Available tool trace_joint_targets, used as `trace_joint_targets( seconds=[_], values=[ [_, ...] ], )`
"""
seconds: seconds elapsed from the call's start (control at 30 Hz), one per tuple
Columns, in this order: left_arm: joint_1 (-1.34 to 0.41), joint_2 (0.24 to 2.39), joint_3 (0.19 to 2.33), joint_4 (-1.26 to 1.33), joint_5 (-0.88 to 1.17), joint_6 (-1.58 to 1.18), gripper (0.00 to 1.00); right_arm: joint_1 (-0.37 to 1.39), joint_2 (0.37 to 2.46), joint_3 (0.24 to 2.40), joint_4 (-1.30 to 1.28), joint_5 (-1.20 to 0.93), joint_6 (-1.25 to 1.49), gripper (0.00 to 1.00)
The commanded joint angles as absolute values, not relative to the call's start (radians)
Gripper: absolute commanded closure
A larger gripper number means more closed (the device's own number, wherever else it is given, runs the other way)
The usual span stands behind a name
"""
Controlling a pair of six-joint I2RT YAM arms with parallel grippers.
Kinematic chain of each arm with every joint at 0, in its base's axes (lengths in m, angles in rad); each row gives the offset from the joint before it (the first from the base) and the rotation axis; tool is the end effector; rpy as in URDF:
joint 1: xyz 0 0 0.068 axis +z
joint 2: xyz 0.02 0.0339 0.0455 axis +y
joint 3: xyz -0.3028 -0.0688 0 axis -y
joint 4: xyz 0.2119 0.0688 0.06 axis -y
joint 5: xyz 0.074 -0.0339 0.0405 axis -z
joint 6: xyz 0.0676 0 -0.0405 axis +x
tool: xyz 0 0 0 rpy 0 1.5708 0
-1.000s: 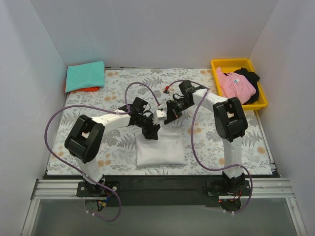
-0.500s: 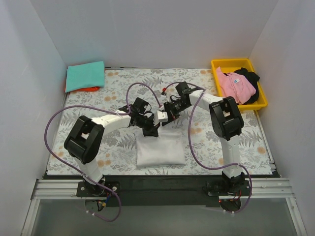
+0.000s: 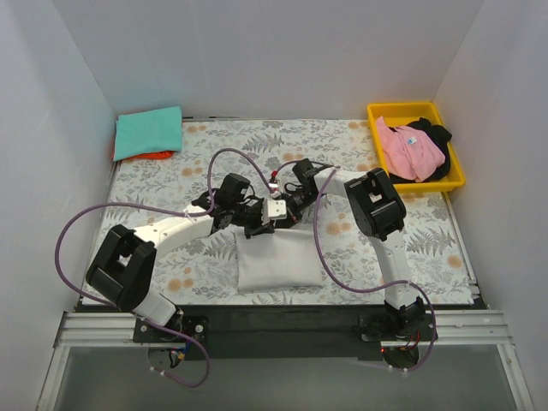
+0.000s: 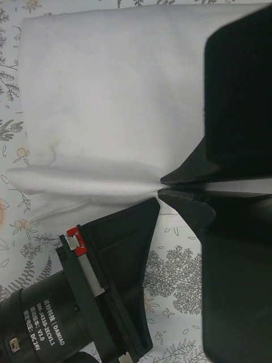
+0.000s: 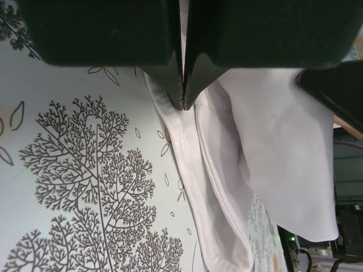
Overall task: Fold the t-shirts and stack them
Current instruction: Fold the tshirt
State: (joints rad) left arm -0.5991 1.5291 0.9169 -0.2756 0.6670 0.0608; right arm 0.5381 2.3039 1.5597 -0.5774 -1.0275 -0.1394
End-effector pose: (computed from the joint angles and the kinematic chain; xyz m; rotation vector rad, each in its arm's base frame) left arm 0.2205 -0.2012 0.2448 1.0829 2.2278 -1.0534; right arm 0.3533 0.2783 0.1335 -1.0766 2.4818 1.5595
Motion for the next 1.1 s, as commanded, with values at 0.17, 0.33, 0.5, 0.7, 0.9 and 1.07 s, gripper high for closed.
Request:
trace_joint_targets(
  seconds=[0.17,0.33,0.5,0.7,0.9,1.07],
  values=[
    [-0.601,1.445,0.853,-0.095,0.603,0.078,1.0,0.541,2.342,1.551,-0.606,-1.049,-0.21,0.99],
    [-0.601,1.436,0.838,-0.017,0.583,0.09,1.0,0.541,2.352,1.548,-0.615,-1.043,-0.232,0.99],
    [-0.601,1.45,0.828,0.028,0.571,0.101,1.0,0.54,2.355,1.552,-0.623,-1.04,-0.248,0.99],
    [-0.6,1.477,0.815,0.051,0.554,0.129,1.0,0.535,2.353,1.562,-0.634,-1.035,-0.258,0.99],
    [-0.6,1.476,0.819,0.011,0.516,0.124,0.77,0.52,2.312,1.603,-0.655,-0.973,-0.262,0.99],
    [-0.592,1.405,0.885,-0.1,0.525,0.031,0.57,0.523,2.272,1.66,-0.684,-0.916,-0.265,0.99]
  ],
)
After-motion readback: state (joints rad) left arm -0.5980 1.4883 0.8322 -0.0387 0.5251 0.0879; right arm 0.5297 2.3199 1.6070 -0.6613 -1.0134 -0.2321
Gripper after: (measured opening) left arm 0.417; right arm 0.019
